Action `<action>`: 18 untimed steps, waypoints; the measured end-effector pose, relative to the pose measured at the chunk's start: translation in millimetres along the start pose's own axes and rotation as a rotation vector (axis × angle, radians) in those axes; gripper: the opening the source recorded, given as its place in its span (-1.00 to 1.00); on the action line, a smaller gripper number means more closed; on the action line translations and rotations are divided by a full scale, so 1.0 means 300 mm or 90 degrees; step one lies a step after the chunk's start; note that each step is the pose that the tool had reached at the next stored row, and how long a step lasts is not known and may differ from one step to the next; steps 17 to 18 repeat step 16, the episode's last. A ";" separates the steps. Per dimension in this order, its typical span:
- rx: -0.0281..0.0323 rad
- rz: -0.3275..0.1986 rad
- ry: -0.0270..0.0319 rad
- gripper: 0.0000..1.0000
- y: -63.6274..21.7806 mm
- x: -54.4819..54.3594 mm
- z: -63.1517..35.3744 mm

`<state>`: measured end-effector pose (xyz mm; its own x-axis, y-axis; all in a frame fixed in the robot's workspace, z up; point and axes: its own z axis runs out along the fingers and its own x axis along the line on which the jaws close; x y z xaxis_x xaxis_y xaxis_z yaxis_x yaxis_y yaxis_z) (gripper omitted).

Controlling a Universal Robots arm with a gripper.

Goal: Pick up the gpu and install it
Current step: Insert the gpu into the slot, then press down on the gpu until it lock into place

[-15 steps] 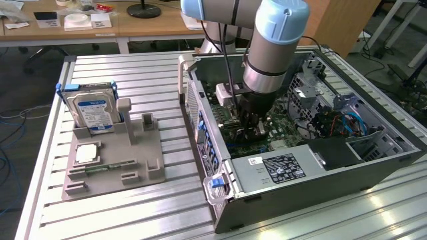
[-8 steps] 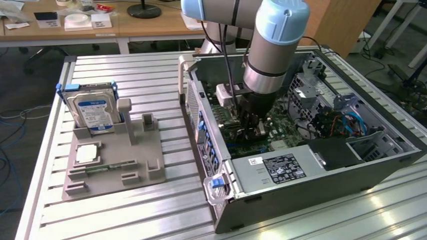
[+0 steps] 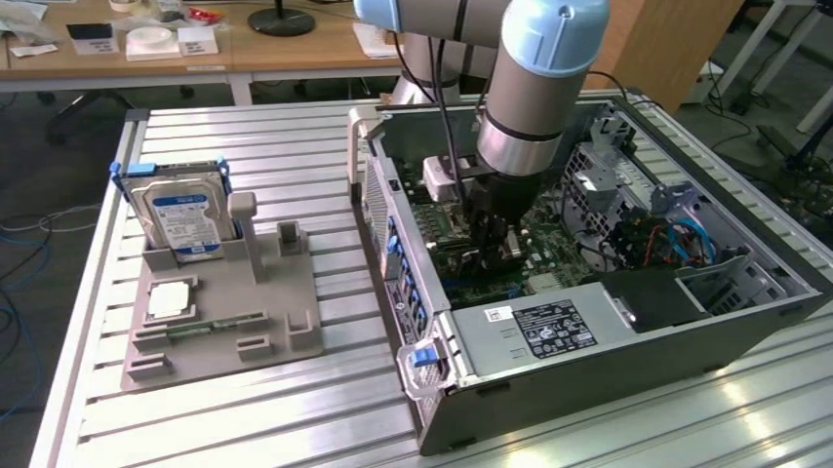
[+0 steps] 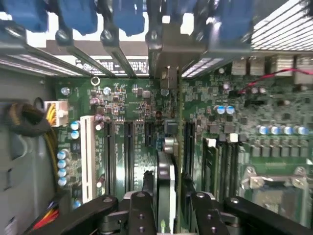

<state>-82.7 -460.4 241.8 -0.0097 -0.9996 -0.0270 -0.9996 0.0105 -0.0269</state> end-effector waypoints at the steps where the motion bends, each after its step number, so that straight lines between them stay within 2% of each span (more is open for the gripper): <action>1: 0.0001 0.000 -0.0001 -0.30 0.000 -0.001 -0.015; 3: 0.0002 0.000 -0.0001 -0.30 -0.001 -0.001 -0.045; 4: 0.0001 0.000 -0.0001 -0.30 -0.002 -0.002 -0.081; 5: 0.0046 0.000 0.0019 -0.30 0.001 -0.004 -0.124; 7: 0.0050 0.000 0.0022 -0.79 0.001 -0.004 -0.125; 18: 0.0050 0.000 0.0022 -0.79 0.001 -0.004 -0.126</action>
